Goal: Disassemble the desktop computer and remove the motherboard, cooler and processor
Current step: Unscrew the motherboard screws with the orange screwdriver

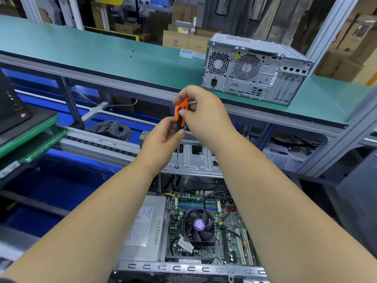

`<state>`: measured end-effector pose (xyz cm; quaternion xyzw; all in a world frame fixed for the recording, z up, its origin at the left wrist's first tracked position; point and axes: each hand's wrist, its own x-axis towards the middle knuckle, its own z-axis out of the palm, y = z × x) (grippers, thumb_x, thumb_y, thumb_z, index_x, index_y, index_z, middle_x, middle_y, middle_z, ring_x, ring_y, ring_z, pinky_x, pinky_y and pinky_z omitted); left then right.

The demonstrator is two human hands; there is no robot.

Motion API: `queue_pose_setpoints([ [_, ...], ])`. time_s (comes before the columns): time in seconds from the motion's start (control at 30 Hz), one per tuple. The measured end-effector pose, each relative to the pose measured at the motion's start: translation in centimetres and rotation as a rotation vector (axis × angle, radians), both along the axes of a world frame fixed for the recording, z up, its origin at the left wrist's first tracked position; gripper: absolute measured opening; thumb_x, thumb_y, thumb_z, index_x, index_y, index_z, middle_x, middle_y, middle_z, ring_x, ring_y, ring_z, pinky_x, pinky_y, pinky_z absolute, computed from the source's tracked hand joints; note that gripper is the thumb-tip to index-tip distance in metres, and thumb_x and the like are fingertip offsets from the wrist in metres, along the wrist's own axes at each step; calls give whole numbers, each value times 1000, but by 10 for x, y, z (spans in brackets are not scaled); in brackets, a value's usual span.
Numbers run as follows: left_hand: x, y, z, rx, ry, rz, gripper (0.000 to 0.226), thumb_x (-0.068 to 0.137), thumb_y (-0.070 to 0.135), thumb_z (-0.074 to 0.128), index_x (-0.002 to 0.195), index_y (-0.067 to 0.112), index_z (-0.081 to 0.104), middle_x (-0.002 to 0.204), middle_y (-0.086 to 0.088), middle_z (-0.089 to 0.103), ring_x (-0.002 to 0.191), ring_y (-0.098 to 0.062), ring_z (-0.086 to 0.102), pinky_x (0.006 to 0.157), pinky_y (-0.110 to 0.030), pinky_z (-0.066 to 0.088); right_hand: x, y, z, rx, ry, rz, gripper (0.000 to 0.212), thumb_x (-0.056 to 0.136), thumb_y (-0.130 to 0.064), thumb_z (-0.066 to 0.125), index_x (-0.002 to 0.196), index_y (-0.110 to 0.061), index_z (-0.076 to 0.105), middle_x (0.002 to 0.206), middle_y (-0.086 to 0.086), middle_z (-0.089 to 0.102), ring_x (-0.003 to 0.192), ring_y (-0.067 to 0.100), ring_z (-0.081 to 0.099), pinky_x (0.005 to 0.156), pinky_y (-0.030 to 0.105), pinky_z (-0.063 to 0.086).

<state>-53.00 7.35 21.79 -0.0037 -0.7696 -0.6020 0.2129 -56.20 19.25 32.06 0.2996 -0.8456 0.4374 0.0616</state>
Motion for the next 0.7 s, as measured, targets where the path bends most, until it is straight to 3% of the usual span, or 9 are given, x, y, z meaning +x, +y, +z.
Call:
queue_pose_setpoints([
  [0.07,2,0,-4,3,-12,-38,25,96,27,52,110,47,57,110,21,67,109,1,59,94,-25,44,0,1,0,2,-37,8,37,85,3,49,88,-33,56,102,-5,63,93,20,61,78,46,56],
  [0.17,0,1,-4,10,20,51,24,93,17,60,106,37,63,100,18,70,99,1,64,84,-15,48,1,2,0,-16,-74,27,36,81,2,43,83,-33,49,108,-2,65,100,23,61,81,48,54],
  [0.27,-5,3,-2,26,13,86,15,85,16,71,98,19,65,92,2,70,86,-13,66,72,-15,51,1,3,-6,-112,-121,-6,25,83,-12,61,88,-27,42,110,-4,65,98,19,63,83,47,54],
  [0.33,-7,6,0,0,15,115,17,80,20,74,92,18,61,83,3,64,72,-10,59,65,-15,49,2,4,-13,-143,-96,-75,37,80,-27,73,97,-25,40,105,-3,62,92,17,62,78,45,55],
  [0.47,-10,10,2,-82,20,182,29,71,28,76,81,19,50,78,-2,58,63,-9,49,53,-11,39,1,7,-20,-133,-38,-102,34,78,-26,76,97,-28,48,95,-6,61,85,18,61,72,44,55],
  [0.6,-9,5,0,-51,0,99,23,79,38,69,89,28,51,91,0,62,79,-16,60,65,-21,45,-6,9,-18,-58,-43,-74,29,84,-16,68,104,-33,55,96,-13,63,87,16,62,78,39,54],
  [0.7,-6,-2,-7,9,-24,-38,23,91,31,55,113,39,58,111,15,66,106,-4,61,89,-26,48,-12,11,-16,41,-50,-29,35,90,-12,59,117,-32,53,108,-8,63,99,18,59,84,36,49],
])
